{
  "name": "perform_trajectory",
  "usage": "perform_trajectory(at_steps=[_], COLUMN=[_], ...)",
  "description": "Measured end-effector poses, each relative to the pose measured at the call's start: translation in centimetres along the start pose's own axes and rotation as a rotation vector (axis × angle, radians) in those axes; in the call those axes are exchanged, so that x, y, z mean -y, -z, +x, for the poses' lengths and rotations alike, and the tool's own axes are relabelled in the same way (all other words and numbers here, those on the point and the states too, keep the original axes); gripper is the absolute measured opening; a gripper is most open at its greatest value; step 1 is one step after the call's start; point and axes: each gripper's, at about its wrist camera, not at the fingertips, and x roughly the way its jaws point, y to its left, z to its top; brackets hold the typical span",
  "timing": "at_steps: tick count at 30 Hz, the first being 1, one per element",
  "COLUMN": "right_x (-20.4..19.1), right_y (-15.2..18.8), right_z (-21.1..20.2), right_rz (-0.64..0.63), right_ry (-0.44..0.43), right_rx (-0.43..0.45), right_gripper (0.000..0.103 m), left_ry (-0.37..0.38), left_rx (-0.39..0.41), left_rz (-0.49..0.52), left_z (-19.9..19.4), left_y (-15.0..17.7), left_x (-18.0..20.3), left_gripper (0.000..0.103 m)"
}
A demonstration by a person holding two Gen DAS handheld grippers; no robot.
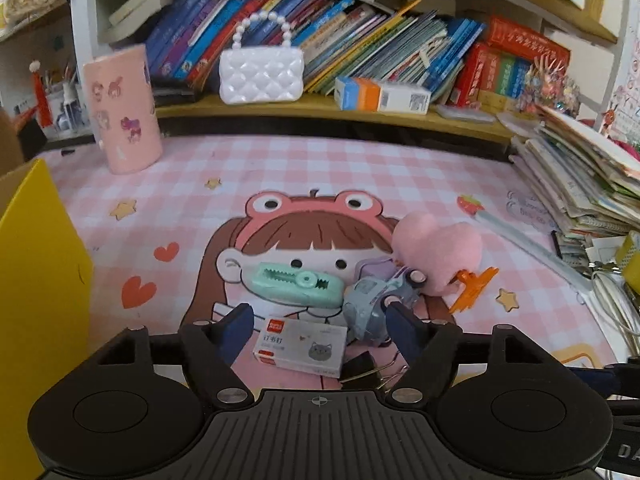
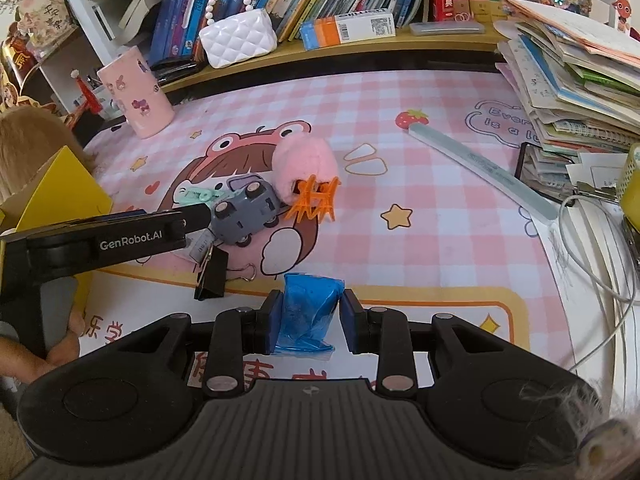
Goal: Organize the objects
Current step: 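Grasp the white cat-print staple box with the left tool while the right tool holds the blue piece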
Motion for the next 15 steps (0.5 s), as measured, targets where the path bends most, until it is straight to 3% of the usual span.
perform_trajectory(at_steps=[6,12,14,15], right_x=[0.5,0.3,0.3,0.2], right_y=[0.1,0.0,-0.1,-0.1], right_z=[0.0,0.2,0.1,0.1], right_rz=[0.015,0.008,0.005,0.005], right_ry=[0.006,-0.001,0.0,0.001], right_rx=[-0.005,-0.009,-0.009,-0.008], right_gripper=[0.029,0.029,0.029,0.029], left_ry=[-0.03,-0.014,-0.016,-0.017], left_rx=[-0.055,-0.127,-0.121,-0.121], left_rz=[-0.011,-0.028,-0.017,-0.009], left_z=[0.4,2.9,3.1,3.1], left_y=[0.1,0.3,0.4,0.3], left_x=[-1.1,-1.6,-1.5,-1.4], left_gripper=[0.071,0.07,0.054,0.054])
